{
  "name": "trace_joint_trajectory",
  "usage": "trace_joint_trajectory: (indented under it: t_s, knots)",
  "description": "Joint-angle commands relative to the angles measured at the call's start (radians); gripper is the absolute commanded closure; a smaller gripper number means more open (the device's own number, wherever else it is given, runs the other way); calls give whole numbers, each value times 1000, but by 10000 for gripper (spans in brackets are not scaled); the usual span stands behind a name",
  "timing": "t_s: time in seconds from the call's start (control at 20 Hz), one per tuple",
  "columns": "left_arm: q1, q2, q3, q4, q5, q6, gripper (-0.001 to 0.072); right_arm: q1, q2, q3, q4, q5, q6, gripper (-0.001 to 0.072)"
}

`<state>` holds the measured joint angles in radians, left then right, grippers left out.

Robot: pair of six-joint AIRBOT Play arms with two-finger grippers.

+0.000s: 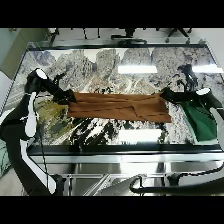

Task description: Fold the shirts.

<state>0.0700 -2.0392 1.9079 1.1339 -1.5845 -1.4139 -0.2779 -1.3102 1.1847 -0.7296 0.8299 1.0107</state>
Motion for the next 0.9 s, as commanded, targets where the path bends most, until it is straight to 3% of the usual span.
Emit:
trace_joint_trajectory:
  t_s: [0.0,0.1,0.35,0.45,0.5,0.55,0.6,0.85]
  knots:
    - [-1,-47,107,-38,-64,-3,10,-50,-1,23,-113,121,12,55]
    - [-1,-45,155,-37,-81,-16,10,-63,-18,23,-112,189,29,55]
    - [-3,52,85,-39,-53,-18,11,-27,-101,23,-50,202,25,77]
    - [-13,90,82,-44,-51,-16,39,-14,-137,23,26,216,-40,439]
    - [-23,108,82,-72,-37,-15,220,-9,-150,23,65,219,-63,552]
    - [-33,121,82,-109,-15,-4,444,-8,-155,23,105,220,-89,670]
    - [-53,129,82,-146,11,19,684,-7,-155,23,134,219,-92,692]
    - [-268,113,-28,-191,230,37,692,-35,-93,70,149,319,-94,693]
